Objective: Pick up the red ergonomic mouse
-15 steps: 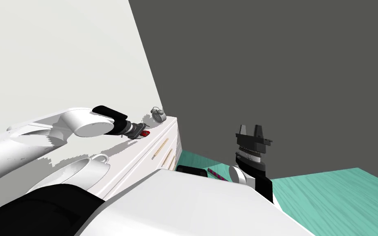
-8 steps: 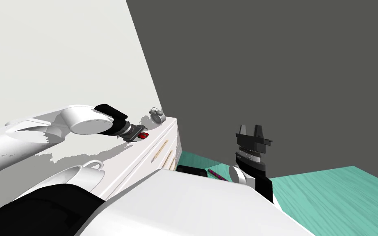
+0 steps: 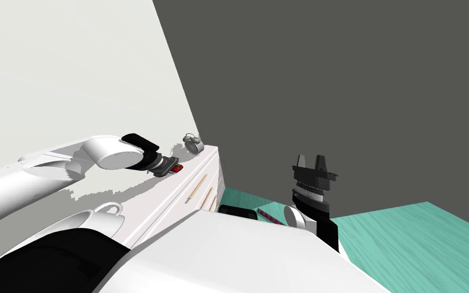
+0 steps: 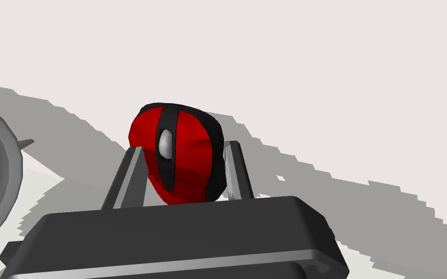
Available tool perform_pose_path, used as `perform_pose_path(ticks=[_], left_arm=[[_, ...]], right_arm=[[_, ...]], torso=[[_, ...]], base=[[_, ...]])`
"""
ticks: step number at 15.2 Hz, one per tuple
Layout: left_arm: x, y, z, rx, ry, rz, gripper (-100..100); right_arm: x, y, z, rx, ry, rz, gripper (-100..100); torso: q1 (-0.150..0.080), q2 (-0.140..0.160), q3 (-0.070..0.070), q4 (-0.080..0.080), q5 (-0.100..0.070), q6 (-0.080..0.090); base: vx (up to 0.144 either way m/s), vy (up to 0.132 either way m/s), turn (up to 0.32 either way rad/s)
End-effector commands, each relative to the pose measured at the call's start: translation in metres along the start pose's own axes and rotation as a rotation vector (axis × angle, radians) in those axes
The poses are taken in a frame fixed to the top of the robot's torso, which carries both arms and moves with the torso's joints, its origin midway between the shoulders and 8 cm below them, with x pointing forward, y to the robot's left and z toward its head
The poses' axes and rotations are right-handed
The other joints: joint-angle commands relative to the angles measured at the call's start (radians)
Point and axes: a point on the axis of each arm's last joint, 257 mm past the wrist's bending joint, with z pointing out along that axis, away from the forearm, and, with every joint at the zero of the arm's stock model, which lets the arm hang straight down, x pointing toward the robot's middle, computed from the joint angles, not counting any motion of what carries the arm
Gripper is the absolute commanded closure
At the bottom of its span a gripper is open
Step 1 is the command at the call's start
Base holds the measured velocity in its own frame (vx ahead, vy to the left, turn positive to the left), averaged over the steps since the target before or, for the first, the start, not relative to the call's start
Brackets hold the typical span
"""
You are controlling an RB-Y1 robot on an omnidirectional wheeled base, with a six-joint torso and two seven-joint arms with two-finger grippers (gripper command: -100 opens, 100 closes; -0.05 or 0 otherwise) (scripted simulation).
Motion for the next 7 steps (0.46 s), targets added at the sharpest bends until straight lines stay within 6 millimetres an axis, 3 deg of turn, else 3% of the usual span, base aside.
perform_pose_path(ticks=[1, 3, 6, 7], left_arm=[[0.0, 0.0, 0.0, 0.0, 0.0, 0.0, 100], [0.0, -0.001, 0.0, 0.003, -0.001, 0.001, 100], [0.008, -0.007, -0.018, 0.003, 0.007, 0.014, 100], [0.005, -0.005, -0.013, 0.006, 0.005, 0.012, 100]], right_arm=[[0.0, 0.0, 0.0, 0.0, 0.0, 0.0, 0], [0.0, 0.0, 0.0, 0.0, 0.0, 0.0, 0], [0.0, 0.0, 0.0, 0.0, 0.0, 0.0, 0], [0.0, 0.0, 0.0, 0.0, 0.0, 0.0, 0]], torso=[[0.0, 0.0, 0.0, 0.0, 0.0, 0.0], [0.0, 0.0, 0.0, -0.001, 0.0, -0.001], [0.001, 0.0, 0.0, 0.0, 0.0, -0.002], [0.001, 0.001, 0.0, 0.0, 0.0, -0.002]], base=[[0.0, 0.0, -0.011], [0.0, 0.0, 0.0], [0.004, 0.016, 0.083], [0.002, 0.012, 0.021]])
